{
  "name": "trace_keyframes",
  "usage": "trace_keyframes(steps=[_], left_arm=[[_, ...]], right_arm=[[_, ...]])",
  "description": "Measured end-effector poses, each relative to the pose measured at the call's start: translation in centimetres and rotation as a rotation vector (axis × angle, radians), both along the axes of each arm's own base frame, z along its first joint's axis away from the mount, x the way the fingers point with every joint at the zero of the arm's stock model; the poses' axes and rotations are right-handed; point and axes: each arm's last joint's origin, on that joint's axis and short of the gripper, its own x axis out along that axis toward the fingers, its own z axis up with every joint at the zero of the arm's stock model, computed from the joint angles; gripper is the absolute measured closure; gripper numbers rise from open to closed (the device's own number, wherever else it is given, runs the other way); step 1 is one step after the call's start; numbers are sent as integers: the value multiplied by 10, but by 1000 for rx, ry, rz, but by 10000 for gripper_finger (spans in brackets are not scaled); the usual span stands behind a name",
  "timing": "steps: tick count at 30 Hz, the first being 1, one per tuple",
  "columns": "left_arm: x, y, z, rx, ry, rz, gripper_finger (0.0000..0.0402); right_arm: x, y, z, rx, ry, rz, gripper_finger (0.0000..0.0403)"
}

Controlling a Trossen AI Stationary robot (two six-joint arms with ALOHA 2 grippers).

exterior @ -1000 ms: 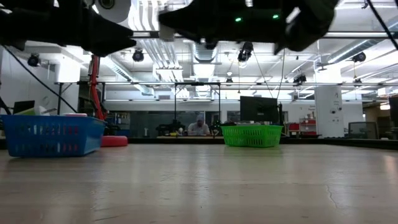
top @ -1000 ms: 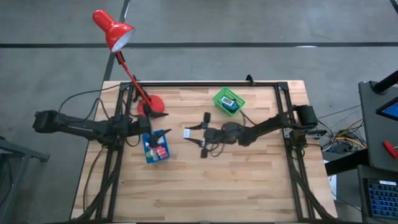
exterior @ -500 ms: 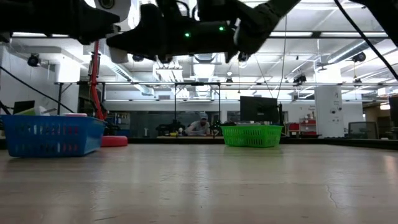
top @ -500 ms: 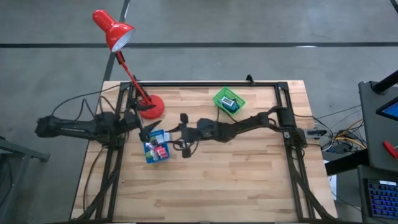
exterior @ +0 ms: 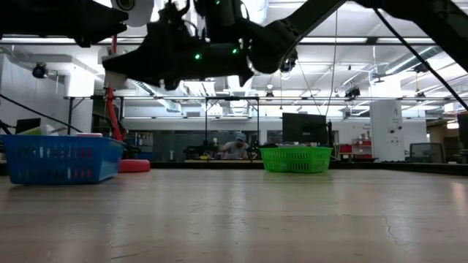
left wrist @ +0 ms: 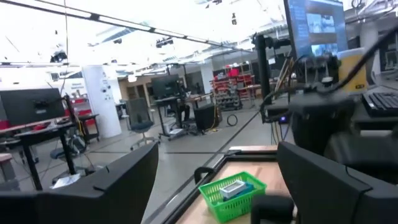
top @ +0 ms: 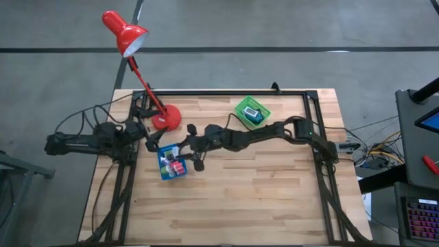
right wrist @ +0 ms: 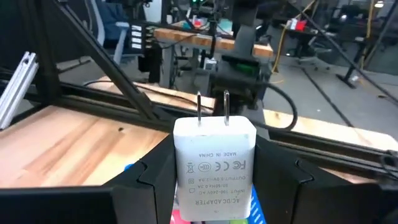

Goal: Pick & Place Office items
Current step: Put the white charger adapter into the blue basket

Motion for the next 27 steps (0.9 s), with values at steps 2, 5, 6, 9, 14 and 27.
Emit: trace_keyframes(steps=[2, 5, 6, 9, 14, 27], left_arm=[[-2, 0, 0, -1, -5, 2, 69], [-3, 1, 0, 2, 3, 16, 69], [-3, 1, -1, 1, 4, 19, 69], [-3, 1, -2, -1, 15, 18, 69], [-3, 1, -4, -8, 33, 17, 69], [-3, 0, -4, -9, 39, 16, 69]], right_arm=[[6, -2, -4, 2, 20, 2, 243], [16, -2, -8, 7, 38, 28, 243], [20, -1, -9, 10, 39, 32, 243], [29, -1, -14, 13, 74, 51, 243], [35, 0, -15, 29, 74, 69, 243], [41, 2, -27, 45, 172, 82, 243]])
